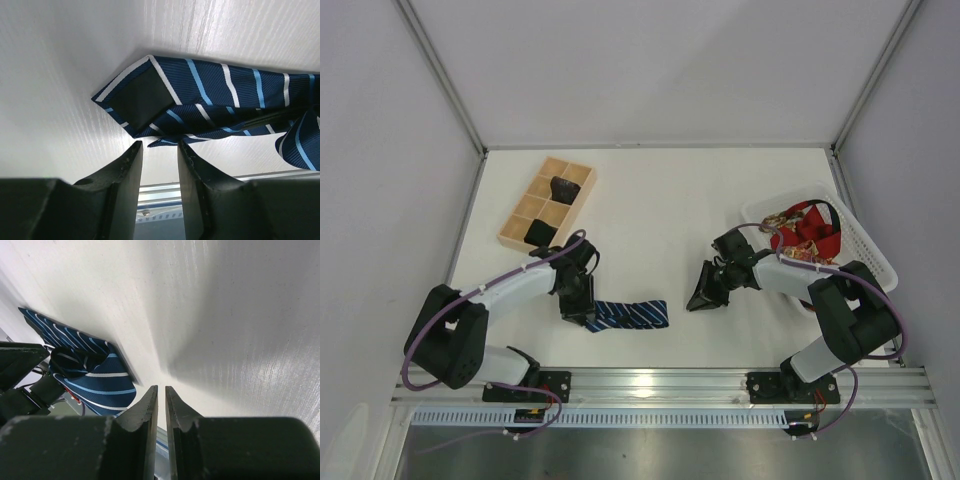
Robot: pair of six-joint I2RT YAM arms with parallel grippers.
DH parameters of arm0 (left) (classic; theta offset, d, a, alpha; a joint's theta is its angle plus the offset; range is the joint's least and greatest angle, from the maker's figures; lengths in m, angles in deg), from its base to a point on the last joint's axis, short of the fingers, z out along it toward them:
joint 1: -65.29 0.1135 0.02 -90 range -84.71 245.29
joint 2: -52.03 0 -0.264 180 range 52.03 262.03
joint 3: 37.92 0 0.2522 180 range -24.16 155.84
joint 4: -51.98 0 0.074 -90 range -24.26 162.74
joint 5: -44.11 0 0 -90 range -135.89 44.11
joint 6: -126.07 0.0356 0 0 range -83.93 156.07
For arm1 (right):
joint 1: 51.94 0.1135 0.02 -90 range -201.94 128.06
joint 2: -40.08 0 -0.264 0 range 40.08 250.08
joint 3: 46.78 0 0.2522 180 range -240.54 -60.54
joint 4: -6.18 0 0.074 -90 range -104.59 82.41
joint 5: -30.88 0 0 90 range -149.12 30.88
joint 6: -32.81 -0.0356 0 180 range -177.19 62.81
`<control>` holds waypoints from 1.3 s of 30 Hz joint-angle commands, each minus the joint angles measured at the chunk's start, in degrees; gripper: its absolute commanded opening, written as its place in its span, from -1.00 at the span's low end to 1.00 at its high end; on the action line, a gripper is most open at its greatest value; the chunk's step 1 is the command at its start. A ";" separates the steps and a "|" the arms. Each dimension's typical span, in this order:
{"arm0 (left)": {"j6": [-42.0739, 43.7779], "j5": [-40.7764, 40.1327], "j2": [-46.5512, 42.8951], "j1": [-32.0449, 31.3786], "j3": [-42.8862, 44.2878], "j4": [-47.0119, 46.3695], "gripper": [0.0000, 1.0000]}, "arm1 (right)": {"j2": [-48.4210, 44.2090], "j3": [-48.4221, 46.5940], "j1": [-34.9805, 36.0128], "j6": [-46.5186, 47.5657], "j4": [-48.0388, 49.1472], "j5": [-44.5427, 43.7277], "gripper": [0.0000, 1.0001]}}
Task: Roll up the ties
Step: Roll the tie
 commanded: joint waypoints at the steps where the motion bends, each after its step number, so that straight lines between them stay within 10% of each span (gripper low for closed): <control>1: 1.12 1.13 -0.30 0.36 -0.40 -3.10 -0.21 | -0.14 0.41 -0.28 -0.01 1.39 0.99 -0.67; 27: -1.61 2.72 3.31 0.01 -4.88 -7.94 -0.40 | -0.31 0.41 -0.28 0.61 0.86 1.78 -0.69; 39: -2.49 1.31 -0.99 0.01 -1.55 -3.39 -0.95 | -0.05 0.59 -0.28 1.14 0.51 1.70 -0.69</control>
